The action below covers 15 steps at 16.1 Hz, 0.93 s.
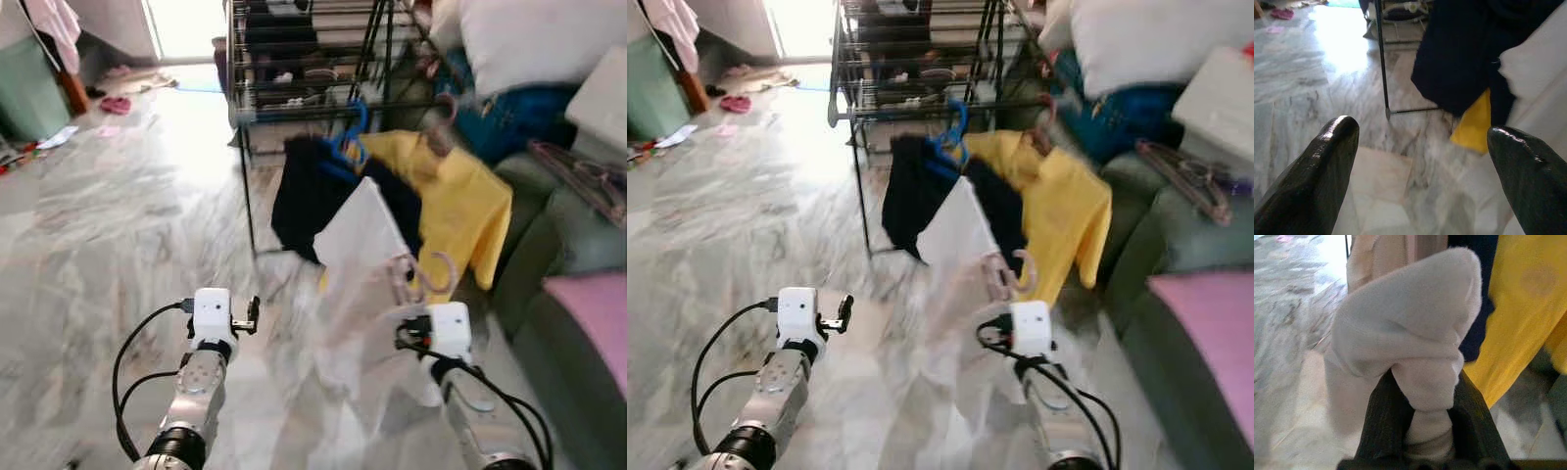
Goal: Hang hanger
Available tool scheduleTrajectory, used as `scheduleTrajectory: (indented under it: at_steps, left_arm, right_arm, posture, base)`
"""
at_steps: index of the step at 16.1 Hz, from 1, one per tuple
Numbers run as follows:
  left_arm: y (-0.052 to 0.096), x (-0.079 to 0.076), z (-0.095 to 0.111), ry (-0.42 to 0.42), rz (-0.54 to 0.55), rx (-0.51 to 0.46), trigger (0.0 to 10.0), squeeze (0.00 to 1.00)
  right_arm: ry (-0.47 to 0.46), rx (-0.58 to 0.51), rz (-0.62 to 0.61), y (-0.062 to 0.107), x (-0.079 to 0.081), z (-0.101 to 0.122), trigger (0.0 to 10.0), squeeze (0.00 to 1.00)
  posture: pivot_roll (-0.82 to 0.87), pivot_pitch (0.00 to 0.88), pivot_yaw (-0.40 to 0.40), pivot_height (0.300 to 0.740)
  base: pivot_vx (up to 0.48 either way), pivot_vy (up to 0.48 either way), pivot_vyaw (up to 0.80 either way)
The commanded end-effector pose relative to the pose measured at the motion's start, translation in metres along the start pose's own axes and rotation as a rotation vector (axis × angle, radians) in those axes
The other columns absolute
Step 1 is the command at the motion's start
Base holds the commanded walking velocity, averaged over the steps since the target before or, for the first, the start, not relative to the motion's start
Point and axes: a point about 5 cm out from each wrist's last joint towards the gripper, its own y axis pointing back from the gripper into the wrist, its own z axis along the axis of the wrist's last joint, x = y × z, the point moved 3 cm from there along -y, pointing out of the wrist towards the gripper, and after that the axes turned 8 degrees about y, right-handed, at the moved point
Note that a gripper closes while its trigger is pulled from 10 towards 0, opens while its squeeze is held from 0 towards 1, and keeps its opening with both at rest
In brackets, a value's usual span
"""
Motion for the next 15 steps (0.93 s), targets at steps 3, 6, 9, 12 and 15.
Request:
scheduleTrajectory:
  at_steps: [3,6,9,12,15]
  left_arm:
    - [-0.0006,0.0088,0.0024,-0.014,0.016,0.002,10.0,0.0]
    - [-0.0016,0.0075,0.0033,-0.013,0.012,0.002,10.0,0.0]
    - [-0.002,0.008,0.004,-0.013,0.011,0.003,10.0,0.0]
    - [-0.0025,0.0073,0.0039,-0.016,0.01,0.005,10.0,0.0]
    - [-0.0025,0.0054,0.0029,-0.016,0.003,0.01,10.0,0.0]
  right_arm:
    - [-0.008,-0.05,0.023,-0.0063,0.0069,0.0154,10.0,0.0]
    - [-0.005,-0.048,0.035,-0.0068,0.0085,0.0159,10.0,0.0]
    - [-0.013,-0.042,0.044,-0.0066,0.0108,0.0145,10.0,0.0]
    - [-0.009,-0.033,0.057,-0.0067,0.0132,0.0128,10.0,0.0]
    - [-0.013,-0.012,0.039,-0.0077,0.0116,0.0105,10.0,0.0]
  posture:
    - [-0.08,0.062,-0.023,0.74]
    - [-0.08,0.061,-0.02,0.74]
    - [-0.08,0.062,-0.019,0.74]
    - [-0.08,0.062,-0.018,0.74]
    - [-0.08,0.06,-0.016,0.74]
  base:
    - [0.46,0.0,0.0]
    - [0.449,0.0,0.38]
    - [0.434,0.0,0.47]
    - [0.425,0.0,0.0]
    - [0.425,0.0,0.0]
